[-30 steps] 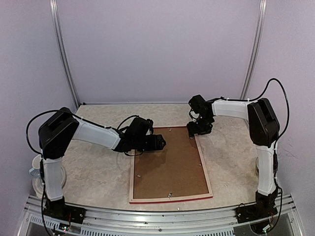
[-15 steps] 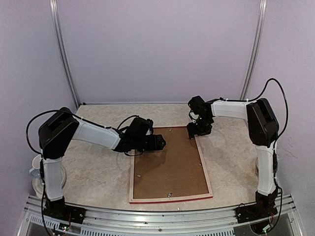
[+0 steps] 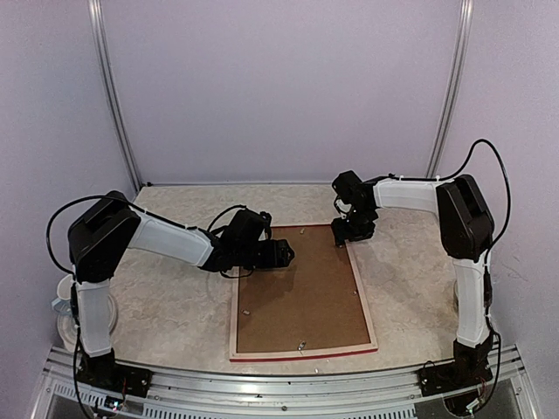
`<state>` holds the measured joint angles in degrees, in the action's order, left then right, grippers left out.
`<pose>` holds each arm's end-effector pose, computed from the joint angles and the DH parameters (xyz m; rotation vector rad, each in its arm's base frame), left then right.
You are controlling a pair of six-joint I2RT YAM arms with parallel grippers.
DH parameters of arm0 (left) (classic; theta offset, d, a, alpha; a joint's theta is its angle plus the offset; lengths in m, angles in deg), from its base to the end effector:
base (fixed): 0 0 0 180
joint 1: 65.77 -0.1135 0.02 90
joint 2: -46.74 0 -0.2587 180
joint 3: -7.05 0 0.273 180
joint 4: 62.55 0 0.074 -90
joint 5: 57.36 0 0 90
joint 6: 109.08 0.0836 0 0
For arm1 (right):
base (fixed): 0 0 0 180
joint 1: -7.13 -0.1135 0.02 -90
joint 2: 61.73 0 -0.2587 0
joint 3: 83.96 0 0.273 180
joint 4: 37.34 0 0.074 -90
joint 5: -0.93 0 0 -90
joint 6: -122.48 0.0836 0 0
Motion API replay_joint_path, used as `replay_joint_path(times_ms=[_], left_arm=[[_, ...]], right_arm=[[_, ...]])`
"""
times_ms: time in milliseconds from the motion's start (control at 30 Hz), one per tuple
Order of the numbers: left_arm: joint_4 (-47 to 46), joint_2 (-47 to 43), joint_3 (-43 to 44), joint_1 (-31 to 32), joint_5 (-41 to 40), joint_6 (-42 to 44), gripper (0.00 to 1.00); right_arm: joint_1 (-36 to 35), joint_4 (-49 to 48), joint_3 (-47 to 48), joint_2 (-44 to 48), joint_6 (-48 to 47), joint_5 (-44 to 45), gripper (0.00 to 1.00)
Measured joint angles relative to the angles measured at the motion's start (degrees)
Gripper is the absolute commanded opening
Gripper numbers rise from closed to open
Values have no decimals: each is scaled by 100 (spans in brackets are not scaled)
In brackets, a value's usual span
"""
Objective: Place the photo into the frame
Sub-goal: Press the fastener onto the backboard.
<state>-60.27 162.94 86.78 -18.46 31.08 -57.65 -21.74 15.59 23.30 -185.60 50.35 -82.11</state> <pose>0.3249 -0.3488 0.0847 0.1647 2.3582 -0.7489 0.4258 0.2232 0.1032 -0.2349 2.7562 0.0436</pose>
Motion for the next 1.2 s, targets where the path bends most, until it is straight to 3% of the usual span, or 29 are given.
replay_joint_path(times_ms=[800,1200], left_arm=[[-203,-37,-144,0,-9,0,84],[-212,-44,-153,0,-11,-20,84]], right_arm=[[17,-129,0,-22,131,199,57],[55,-243,-177,129,151,-57,68]])
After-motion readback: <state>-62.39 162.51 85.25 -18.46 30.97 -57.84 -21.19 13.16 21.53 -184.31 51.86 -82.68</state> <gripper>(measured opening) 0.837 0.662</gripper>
